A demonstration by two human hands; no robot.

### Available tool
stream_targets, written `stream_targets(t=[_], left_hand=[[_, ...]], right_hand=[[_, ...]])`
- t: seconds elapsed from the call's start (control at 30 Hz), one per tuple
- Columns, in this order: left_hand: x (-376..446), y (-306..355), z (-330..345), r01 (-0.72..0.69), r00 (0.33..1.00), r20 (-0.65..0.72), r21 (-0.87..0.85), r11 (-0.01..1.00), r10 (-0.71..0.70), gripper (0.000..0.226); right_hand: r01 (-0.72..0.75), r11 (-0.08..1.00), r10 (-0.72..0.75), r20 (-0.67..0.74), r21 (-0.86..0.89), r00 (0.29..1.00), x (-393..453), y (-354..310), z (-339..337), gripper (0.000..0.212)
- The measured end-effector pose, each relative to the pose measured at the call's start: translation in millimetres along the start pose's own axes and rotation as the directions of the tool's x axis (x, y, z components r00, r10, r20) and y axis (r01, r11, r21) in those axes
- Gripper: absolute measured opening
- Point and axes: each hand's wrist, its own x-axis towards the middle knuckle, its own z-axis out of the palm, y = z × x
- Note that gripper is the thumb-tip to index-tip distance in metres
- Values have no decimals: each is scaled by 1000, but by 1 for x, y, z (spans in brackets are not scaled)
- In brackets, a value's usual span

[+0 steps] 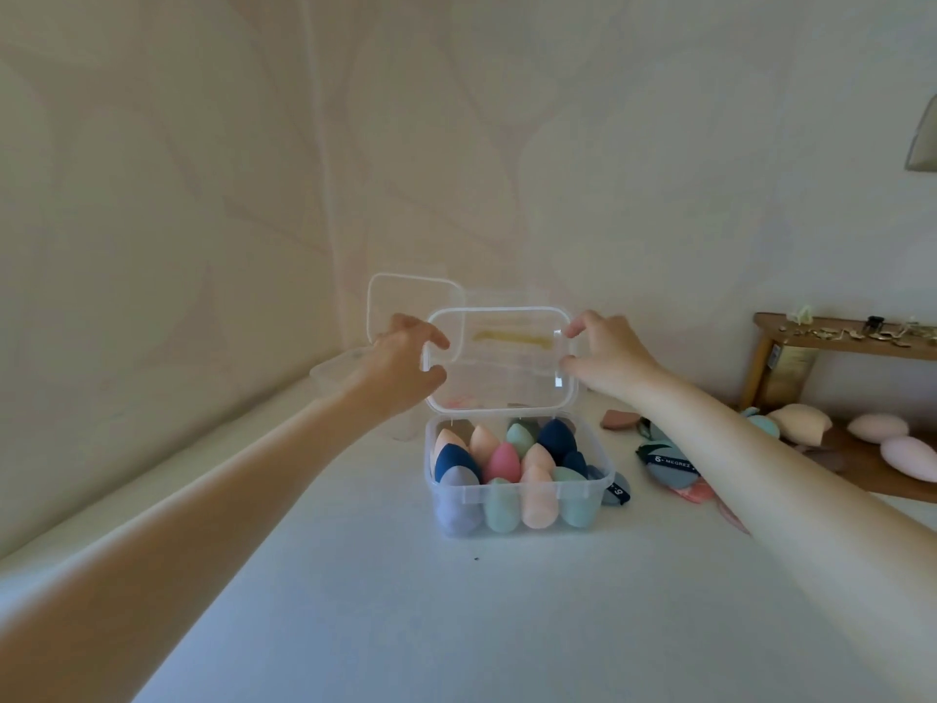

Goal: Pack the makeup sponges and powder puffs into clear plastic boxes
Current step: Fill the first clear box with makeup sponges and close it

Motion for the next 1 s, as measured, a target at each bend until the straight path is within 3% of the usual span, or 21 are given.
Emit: stream_targets(t=[0.07, 0.13, 0.2, 0.27, 0.37, 0.47, 0.6, 0.7, 0.8, 0.9, 1.0], left_hand=[[4, 8, 1, 63, 998, 11, -62, 996, -63, 40], [7, 14, -1, 116, 993, 3, -215, 970, -118, 40], [8, 16, -6, 122, 988, -44, -353, 928, -146, 41], [3, 16, -12, 82, 988, -89, -372, 924, -123, 45], [-15, 17, -20, 0, 997, -75, -261, 965, -21, 54], [-41, 16, -22, -94, 994, -70, -116, 989, 86, 37], [-73, 12, -13, -182, 983, 0, 70, 981, 183, 27], [-87, 9, -3, -240, 964, 155, 164, 957, 215, 25], [-95, 12, 6, -259, 953, 238, 325, 909, 187, 34], [-94, 16, 8, -301, 945, 268, 499, 813, 186, 37], [-89, 25, 1, -352, 930, 302, 566, 746, 210, 36]], right_hand=[[-115, 969, 98, 85, 217, 992, 0, 2, 5, 49], [-165, 908, 144, 81, 385, 986, 1, 3, 4, 53], [-190, 871, 177, 72, 453, 982, -2, 4, -1, 58], [-183, 867, 162, 86, 464, 983, -7, 7, -9, 64], [-103, 942, 69, 118, 319, 991, -20, 8, -18, 64], [11, 993, -28, 145, 117, 989, -42, 4, -27, 49], [93, 987, -51, 299, -129, 953, -77, -4, -23, 57], [250, 918, -113, 399, -309, 910, -96, -3, -6, 41], [274, 892, -105, 424, -359, 899, -105, -2, -1, 62], [266, 910, -127, 399, -317, 908, -106, 2, -2, 57], [311, 860, -162, 360, -406, 919, -106, 2, 0, 42]])
